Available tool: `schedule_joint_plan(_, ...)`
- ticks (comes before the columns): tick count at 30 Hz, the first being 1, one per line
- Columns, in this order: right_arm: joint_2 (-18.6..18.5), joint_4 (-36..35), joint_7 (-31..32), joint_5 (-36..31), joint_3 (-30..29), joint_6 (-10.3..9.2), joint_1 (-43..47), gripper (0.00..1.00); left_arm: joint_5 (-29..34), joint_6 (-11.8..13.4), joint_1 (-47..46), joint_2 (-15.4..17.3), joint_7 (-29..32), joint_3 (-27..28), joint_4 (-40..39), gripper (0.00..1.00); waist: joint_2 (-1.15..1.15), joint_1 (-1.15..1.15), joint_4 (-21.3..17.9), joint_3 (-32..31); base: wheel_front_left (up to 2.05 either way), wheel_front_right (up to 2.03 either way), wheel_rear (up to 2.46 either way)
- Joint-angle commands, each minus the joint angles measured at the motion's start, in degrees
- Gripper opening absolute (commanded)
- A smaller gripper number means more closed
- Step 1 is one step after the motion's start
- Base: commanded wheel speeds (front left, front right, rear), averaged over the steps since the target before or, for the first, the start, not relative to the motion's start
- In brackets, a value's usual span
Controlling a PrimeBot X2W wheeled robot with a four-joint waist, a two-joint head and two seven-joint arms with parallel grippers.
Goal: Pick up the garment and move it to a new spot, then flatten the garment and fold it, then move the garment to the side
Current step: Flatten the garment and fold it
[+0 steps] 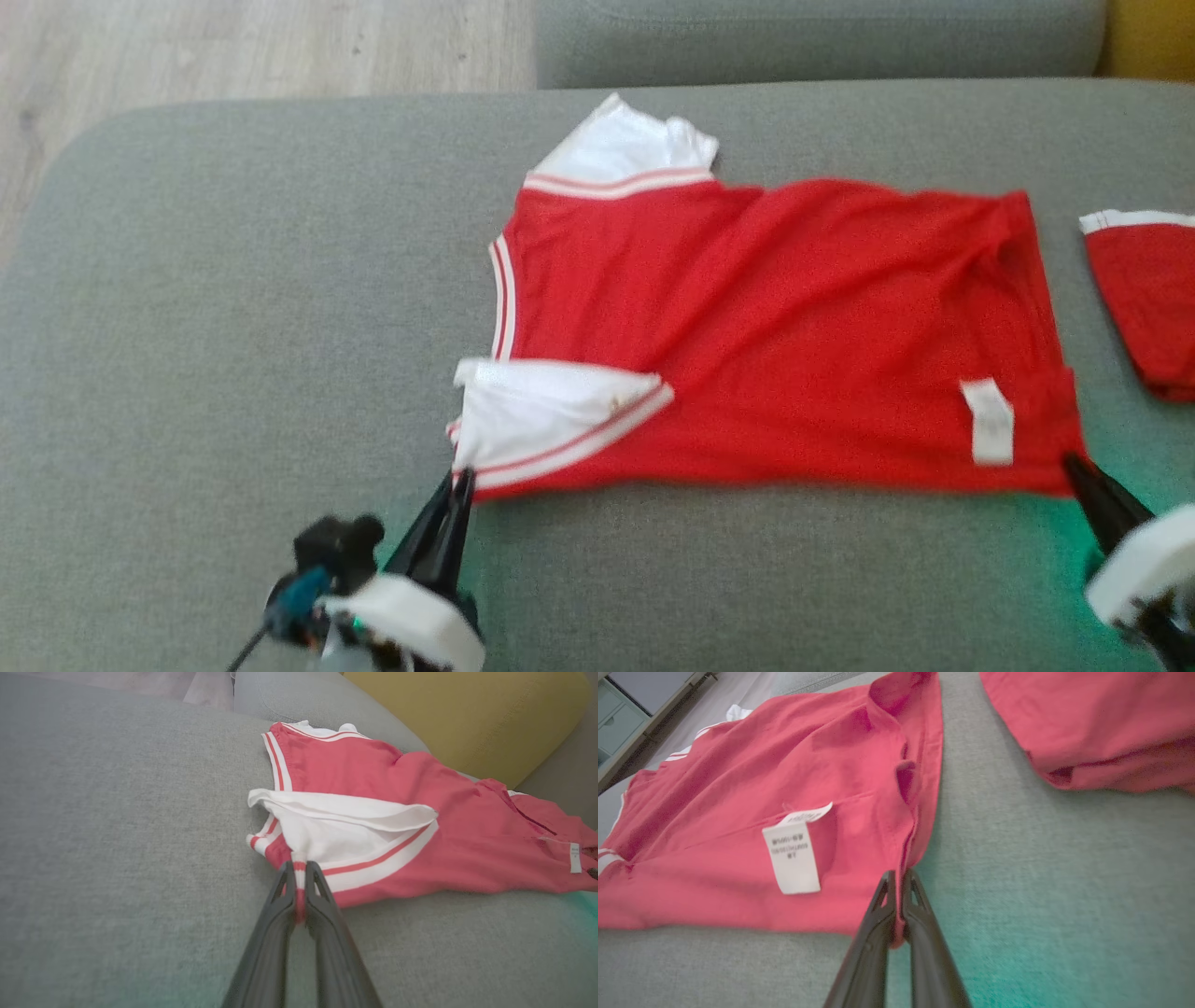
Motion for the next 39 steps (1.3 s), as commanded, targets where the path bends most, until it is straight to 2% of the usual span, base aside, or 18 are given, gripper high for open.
schedule_joint_plan(1,-3.57,-1.86,-0.63,0.29,-0.99,-0.05,2.13,0.00,-0.63,1.22,0.87,2.32,-0.09,1.58,-3.74,0.00,0.00,0.01,0.31,-0.74,0.00,0.00,0.00)
schedule_joint_plan(9,-4.47,-5.33,1.08,0.08,-4.58,-0.05,9.30,0.00,-0.95,5.63,8.69,5.28,2.27,0.92,-14.24,0.00,0.00,0.01,-0.17,-0.71,0.00,0.00,0.00)
schedule_joint_plan(15,-2.06,-6.00,2.13,-1.59,-6.77,-0.05,10.97,0.00,-2.20,6.17,10.55,6.23,6.81,-0.55,-16.95,0.00,0.00,0.01,-0.69,-0.40,0.00,0.00,0.00)
schedule_joint_plan(16,-1.67,-5.80,2.38,-2.03,-7.17,-0.05,10.98,0.06,-2.12,6.21,10.46,6.45,7.58,-0.89,-16.98,0.00,0.00,0.01,-0.78,-0.37,0.00,0.00,0.00)
schedule_joint_plan(17,-1.31,-5.56,2.58,-2.54,-7.66,-0.05,10.93,0.47,-2.05,6.27,10.32,6.66,8.49,-1.26,-16.88,0.00,0.00,0.01,-0.89,-0.34,0.00,0.00,0.00)
schedule_joint_plan(18,-0.88,-5.35,2.38,-3.25,-8.40,-0.05,10.77,1.00,-1.83,6.28,9.98,6.82,9.04,-1.54,-16.91,0.28,0.00,0.01,-1.03,-0.30,0.00,0.00,0.00)
schedule_joint_plan(19,-0.88,-5.35,2.38,-3.25,-8.40,-0.05,10.77,1.00,-1.83,6.28,9.98,6.82,9.04,-1.54,-16.91,0.28,0.00,0.01,-1.03,-0.30,0.00,0.00,0.00)
schedule_joint_plan(21,0.01,-5.64,2.11,-4.51,-9.44,-0.05,10.27,1.00,-1.22,6.92,8.96,6.92,9.05,-1.35,-17.18,1.00,0.00,0.01,-1.50,-0.12,0.00,0.00,0.00)
schedule_joint_plan(25,0.97,-8.46,1.22,-6.60,-11.56,-0.05,9.46,1.00,-0.36,7.40,5.80,8.51,9.80,-0.15,-19.23,1.00,0.00,0.01,-2.76,0.55,0.00,0.00,0.00)
schedule_joint_plan(30,1.49,-15.72,-0.23,-8.89,-13.26,-0.05,8.57,1.00,2.11,6.71,-5.07,14.34,14.91,2.83,-24.58,1.00,0.00,0.01,-4.86,3.46,0.00,0.00,0.00)
schedule_joint_plan(35,2.32,-22.44,0.28,-11.12,-12.66,-0.05,6.50,1.00,3.61,1.68,-22.34,18.39,26.19,3.27,-24.64,1.00,0.00,0.01,-8.13,9.15,0.00,0.00,0.00)
schedule_joint_plan(37,3.13,-25.48,0.96,-11.89,-11.43,-0.05,4.48,1.00,2.53,-1.65,-32.00,18.33,31.42,3.51,-20.55,1.00,0.00,0.01,-10.73,12.47,0.00,0.00,0.00)
schedule_joint_plan(39,3.67,-26.94,1.22,-12.06,-10.56,-0.05,3.36,1.00,1.63,-2.96,-37.21,18.25,34.21,3.51,-16.78,1.00,0.00,0.01,-12.59,14.45,0.00,0.00,0.00)
